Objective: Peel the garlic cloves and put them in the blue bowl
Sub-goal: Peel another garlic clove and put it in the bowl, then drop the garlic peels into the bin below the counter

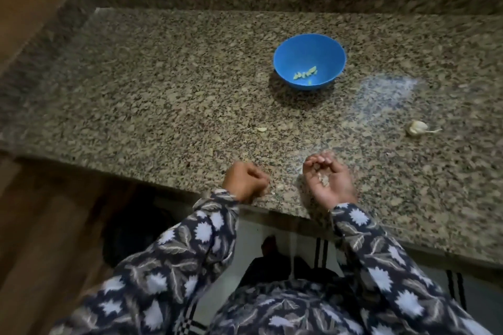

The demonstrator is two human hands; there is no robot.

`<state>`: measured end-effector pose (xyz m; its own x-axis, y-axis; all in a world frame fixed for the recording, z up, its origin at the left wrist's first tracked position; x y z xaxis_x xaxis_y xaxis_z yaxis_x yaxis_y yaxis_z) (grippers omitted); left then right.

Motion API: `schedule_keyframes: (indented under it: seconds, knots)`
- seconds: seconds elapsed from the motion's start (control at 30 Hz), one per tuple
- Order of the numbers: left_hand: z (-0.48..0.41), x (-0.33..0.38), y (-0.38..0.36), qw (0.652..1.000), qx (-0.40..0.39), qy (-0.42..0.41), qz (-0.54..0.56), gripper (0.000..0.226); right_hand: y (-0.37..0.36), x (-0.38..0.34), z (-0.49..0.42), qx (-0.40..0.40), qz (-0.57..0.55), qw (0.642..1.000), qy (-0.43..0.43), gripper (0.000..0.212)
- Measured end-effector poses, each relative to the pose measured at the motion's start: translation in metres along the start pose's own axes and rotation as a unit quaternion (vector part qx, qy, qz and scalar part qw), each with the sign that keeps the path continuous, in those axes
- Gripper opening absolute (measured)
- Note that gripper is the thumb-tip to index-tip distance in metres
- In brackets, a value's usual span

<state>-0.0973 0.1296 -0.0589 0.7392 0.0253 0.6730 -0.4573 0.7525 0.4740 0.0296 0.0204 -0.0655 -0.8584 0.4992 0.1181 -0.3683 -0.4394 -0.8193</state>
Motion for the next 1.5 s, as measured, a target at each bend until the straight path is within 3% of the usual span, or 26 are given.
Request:
schedule_keyframes:
  seconds: [0.03, 0.07, 0.13, 0.2, 0.27, 0.37, 0.43, 0.5, 0.57, 0.63, 0.73, 0.9, 1.1, 1.2, 1.27, 1.37, 1.5]
  knots:
    - [0.001, -0.011, 0.003, 0.986, -0.044, 0.048, 0.153, 0.017, 0.002, 0.013, -0.002, 0.004, 0.014, 1.000, -0.021, 0.045]
    - [0.006, -0.021, 0.010, 0.950, -0.073, 0.079, 0.292, 0.019, 0.002, 0.028, -0.004, 0.003, 0.030, 0.999, -0.044, 0.045]
    - [0.022, -0.049, 0.031, 0.843, -0.066, 0.110, 0.522, 0.014, 0.002, 0.066, -0.008, -0.006, 0.059, 0.993, -0.098, 0.042]
    - [0.041, -0.083, 0.055, 0.744, -0.022, 0.106, 0.660, 0.038, 0.004, 0.114, -0.010, -0.010, 0.108, 0.981, -0.158, 0.038]
    - [0.066, -0.125, 0.080, 0.680, 0.027, 0.087, 0.727, 0.060, 0.007, 0.170, -0.007, -0.014, 0.160, 0.962, -0.223, 0.030]
    - [0.110, -0.189, 0.109, 0.601, 0.131, 0.072, 0.785, 0.061, 0.028, 0.254, 0.002, -0.011, 0.221, 0.924, -0.311, 0.030]
    - [0.136, -0.228, 0.128, 0.563, 0.184, 0.068, 0.803, 0.052, 0.048, 0.308, 0.007, 0.005, 0.259, 0.897, -0.358, 0.035]
    - [0.156, -0.271, 0.140, 0.538, 0.229, 0.106, 0.804, 0.014, 0.067, 0.357, 0.012, 0.016, 0.290, 0.875, -0.388, 0.036]
    - [0.165, -0.311, 0.156, 0.510, 0.257, 0.119, 0.812, 0.032, 0.085, 0.399, 0.013, 0.026, 0.303, 0.864, -0.401, 0.038]
    - [0.172, -0.342, 0.171, 0.488, 0.263, 0.119, 0.824, 0.034, 0.103, 0.429, 0.011, 0.044, 0.310, 0.863, -0.397, 0.047]
    - [0.178, -0.380, 0.192, 0.458, 0.276, 0.117, 0.837, 0.016, 0.126, 0.459, 0.003, 0.082, 0.335, 0.864, -0.366, 0.055]
    - [0.180, -0.423, 0.216, 0.442, 0.284, 0.133, 0.840, 0.010, 0.149, 0.490, -0.012, 0.106, 0.373, 0.854, -0.348, 0.016]
    - [0.168, -0.477, 0.241, 0.391, 0.321, 0.154, 0.849, 0.008, 0.179, 0.537, -0.058, 0.158, 0.411, 0.828, -0.347, 0.027]
    - [0.144, -0.511, 0.237, 0.368, 0.340, 0.185, 0.845, 0.008, 0.209, 0.564, -0.091, 0.159, 0.431, 0.814, -0.356, 0.005]
    - [0.122, -0.534, 0.227, 0.357, 0.345, 0.207, 0.843, 0.011, 0.239, 0.571, -0.114, 0.165, 0.449, 0.805, -0.350, 0.015]
    - [0.087, -0.571, 0.209, 0.358, 0.356, 0.240, 0.829, 0.015, 0.301, 0.571, -0.152, 0.227, 0.509, 0.759, -0.335, 0.011]
    - [0.044, -0.598, 0.201, 0.409, 0.293, 0.215, 0.837, 0.021, 0.381, 0.584, -0.196, 0.286, 0.457, 0.765, -0.351, 0.034]
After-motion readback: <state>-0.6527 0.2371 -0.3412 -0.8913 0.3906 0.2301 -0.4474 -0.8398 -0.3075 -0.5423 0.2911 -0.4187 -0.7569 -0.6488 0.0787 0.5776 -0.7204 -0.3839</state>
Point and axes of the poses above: each hand's wrist, its own z-axis away from the middle knuckle, its own y-axis out of the back of the hand, x = y × z, the point moved 9 cm from there along -z, towards the middle knuckle, and after that the axes turned 5 degrees about -z, right-handed, at the moved point
